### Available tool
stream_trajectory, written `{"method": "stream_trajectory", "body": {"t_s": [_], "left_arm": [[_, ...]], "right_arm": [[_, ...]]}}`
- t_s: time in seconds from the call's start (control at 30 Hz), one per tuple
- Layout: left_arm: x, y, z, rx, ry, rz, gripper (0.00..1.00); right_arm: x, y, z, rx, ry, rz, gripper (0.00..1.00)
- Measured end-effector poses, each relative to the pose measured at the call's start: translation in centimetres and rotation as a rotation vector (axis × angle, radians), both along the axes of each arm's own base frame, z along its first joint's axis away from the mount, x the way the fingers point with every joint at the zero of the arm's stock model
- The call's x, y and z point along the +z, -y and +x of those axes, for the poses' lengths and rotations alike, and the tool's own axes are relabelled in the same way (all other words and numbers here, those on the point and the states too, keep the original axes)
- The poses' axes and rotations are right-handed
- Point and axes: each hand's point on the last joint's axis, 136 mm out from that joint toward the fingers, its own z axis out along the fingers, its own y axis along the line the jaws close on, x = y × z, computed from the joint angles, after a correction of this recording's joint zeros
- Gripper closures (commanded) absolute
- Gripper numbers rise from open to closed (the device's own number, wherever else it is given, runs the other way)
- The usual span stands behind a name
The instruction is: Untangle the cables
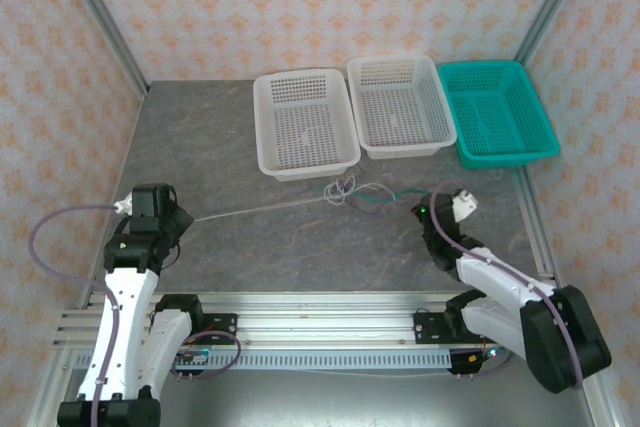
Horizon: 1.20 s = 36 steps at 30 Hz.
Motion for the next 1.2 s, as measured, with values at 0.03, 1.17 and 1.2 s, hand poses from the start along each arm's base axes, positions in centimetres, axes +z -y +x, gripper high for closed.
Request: {"method": "stream_trajectory", "body": {"t_s": [0.03, 1.17, 1.2], "left_arm": [[0.0, -0.6, -0.3, 0.026, -0.008, 0.011, 1.0], [-2.5, 6.4, 3.2, -0.246, 0.034, -0.135, 0.46], [-2.3, 7.5, 3.6, -0.301, 0.03, -0.126, 0.46]], "right_arm": [[-0.2, 1.5, -0.3, -0.053, -0.014, 0.013, 1.0], [8.6, -7.2, 0.7, 0.437, -0.01, 0.022, 0.43], [8.8, -9.0, 0.7, 0.501, -0.004, 0.024, 0.42]]}}
